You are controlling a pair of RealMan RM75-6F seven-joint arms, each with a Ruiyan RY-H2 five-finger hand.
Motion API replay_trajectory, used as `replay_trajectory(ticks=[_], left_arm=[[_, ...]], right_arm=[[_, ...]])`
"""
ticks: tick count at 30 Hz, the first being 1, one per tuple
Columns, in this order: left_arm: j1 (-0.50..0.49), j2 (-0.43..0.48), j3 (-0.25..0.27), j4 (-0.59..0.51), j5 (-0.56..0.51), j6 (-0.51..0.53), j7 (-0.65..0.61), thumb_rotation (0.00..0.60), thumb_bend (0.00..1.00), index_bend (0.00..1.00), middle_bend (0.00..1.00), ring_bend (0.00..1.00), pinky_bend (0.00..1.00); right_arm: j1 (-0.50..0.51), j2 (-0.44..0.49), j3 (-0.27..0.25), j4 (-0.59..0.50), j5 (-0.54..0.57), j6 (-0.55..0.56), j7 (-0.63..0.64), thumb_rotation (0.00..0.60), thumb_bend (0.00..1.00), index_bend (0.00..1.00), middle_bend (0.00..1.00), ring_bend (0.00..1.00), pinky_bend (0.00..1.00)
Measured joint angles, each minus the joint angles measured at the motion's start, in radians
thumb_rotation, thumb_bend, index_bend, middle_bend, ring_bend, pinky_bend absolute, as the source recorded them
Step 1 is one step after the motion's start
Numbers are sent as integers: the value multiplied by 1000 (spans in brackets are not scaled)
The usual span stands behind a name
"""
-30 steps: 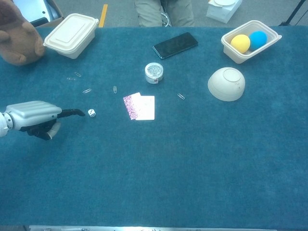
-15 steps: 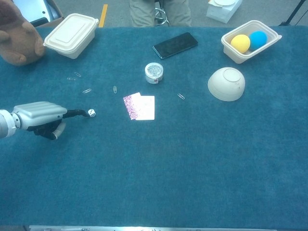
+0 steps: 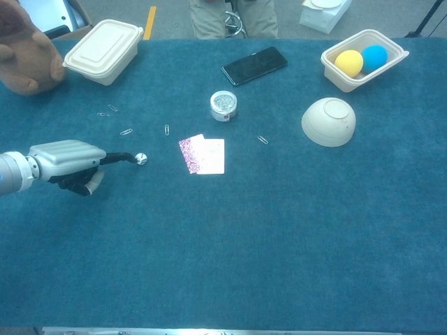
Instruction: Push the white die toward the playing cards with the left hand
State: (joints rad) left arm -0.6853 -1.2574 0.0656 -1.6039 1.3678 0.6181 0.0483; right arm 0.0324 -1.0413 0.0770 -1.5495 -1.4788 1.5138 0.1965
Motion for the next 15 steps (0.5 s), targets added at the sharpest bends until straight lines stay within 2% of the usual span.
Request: replay_trajectory(ticks=[15], left_arm=[[-29, 0, -28, -25, -41, 25, 38, 600, 902, 52, 1000, 1000, 1000]], right_arm=[[-5, -7, 3, 26, 5, -2, 29, 600, 85, 296, 295, 185, 250]])
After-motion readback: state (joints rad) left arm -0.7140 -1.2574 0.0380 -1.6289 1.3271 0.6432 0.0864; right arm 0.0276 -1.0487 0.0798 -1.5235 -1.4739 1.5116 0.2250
